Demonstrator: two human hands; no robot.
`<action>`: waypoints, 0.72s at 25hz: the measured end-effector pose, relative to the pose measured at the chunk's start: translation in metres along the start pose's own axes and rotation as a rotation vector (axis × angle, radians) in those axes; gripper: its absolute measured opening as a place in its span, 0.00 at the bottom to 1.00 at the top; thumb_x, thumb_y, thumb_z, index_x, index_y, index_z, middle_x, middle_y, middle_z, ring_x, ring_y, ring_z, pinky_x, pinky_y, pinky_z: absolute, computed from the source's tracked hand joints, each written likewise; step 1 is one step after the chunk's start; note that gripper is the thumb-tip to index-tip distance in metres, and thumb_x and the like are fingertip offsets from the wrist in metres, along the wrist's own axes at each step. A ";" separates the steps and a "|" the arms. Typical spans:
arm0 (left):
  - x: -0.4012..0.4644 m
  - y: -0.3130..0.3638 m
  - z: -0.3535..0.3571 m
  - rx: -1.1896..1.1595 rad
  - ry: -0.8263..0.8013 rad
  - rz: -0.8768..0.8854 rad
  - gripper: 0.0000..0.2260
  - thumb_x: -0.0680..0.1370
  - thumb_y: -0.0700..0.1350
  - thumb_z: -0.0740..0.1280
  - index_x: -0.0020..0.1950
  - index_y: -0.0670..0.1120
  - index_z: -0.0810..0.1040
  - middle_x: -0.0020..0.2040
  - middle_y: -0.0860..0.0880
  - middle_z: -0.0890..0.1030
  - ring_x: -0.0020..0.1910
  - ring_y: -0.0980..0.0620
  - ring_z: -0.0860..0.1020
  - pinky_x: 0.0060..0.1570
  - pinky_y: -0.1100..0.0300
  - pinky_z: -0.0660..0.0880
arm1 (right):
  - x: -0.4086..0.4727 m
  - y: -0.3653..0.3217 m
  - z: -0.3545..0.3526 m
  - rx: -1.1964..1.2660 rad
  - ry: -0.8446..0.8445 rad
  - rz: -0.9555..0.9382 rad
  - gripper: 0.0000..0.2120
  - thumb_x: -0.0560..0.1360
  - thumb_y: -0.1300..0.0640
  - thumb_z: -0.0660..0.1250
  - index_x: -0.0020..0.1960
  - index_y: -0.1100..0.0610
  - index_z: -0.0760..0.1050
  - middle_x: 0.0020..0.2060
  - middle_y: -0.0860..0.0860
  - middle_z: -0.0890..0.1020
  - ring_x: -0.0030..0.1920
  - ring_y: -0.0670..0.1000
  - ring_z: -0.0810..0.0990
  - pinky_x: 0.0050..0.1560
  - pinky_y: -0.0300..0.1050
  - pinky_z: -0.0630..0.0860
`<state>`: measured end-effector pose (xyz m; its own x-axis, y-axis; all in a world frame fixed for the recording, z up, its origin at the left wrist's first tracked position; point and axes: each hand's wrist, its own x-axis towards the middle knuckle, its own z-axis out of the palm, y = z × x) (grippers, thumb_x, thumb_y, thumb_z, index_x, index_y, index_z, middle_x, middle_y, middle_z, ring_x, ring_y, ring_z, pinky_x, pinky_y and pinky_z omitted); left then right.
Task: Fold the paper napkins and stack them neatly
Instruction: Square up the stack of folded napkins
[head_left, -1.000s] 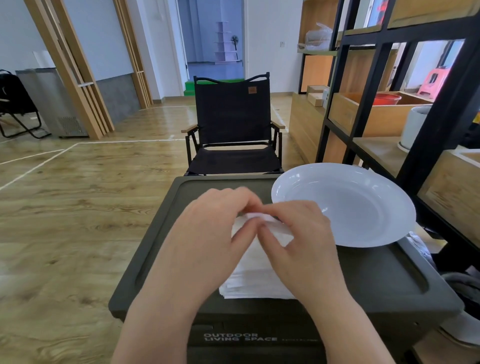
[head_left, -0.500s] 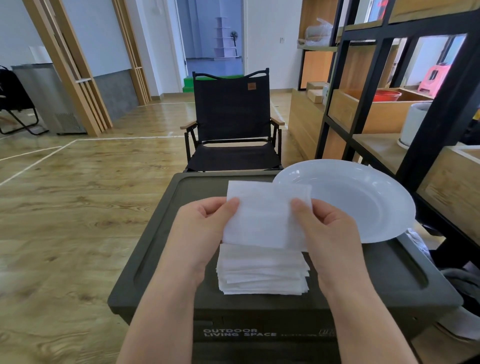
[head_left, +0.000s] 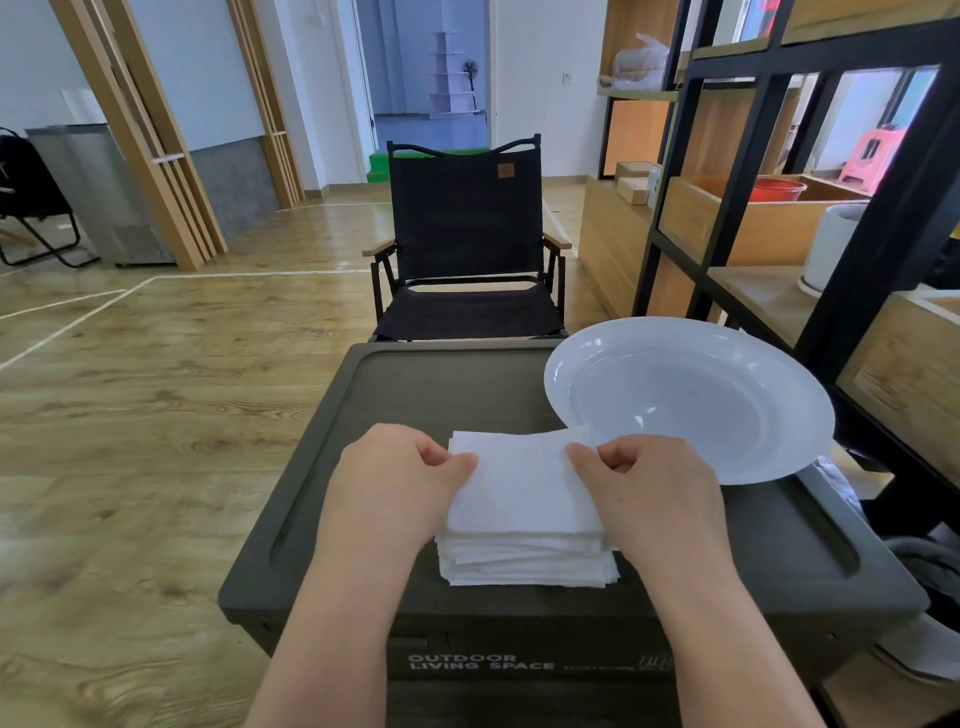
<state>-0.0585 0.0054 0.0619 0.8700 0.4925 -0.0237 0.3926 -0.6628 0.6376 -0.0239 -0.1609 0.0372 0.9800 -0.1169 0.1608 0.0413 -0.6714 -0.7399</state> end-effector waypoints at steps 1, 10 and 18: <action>0.000 0.000 0.000 0.025 -0.006 -0.007 0.12 0.74 0.55 0.69 0.35 0.50 0.81 0.30 0.49 0.81 0.26 0.54 0.74 0.27 0.64 0.67 | 0.000 0.001 0.000 -0.002 -0.006 0.010 0.14 0.74 0.46 0.66 0.36 0.55 0.81 0.29 0.47 0.79 0.33 0.46 0.77 0.33 0.36 0.69; 0.004 -0.007 0.002 0.172 -0.021 -0.032 0.17 0.75 0.63 0.63 0.40 0.49 0.71 0.36 0.54 0.75 0.35 0.55 0.72 0.36 0.60 0.68 | -0.003 0.000 -0.007 -0.065 0.040 -0.019 0.11 0.73 0.42 0.65 0.42 0.50 0.75 0.34 0.43 0.76 0.36 0.43 0.73 0.32 0.35 0.65; 0.004 -0.004 0.013 0.353 -0.273 -0.077 0.30 0.76 0.69 0.51 0.30 0.44 0.67 0.28 0.50 0.69 0.27 0.53 0.68 0.28 0.61 0.62 | -0.005 0.003 -0.014 -0.247 -0.359 0.082 0.21 0.75 0.43 0.61 0.31 0.57 0.65 0.23 0.50 0.68 0.25 0.48 0.68 0.28 0.39 0.65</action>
<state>-0.0532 0.0027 0.0489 0.8627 0.4122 -0.2930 0.4954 -0.8053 0.3255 -0.0314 -0.1722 0.0434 0.9854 0.0556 -0.1610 -0.0440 -0.8301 -0.5558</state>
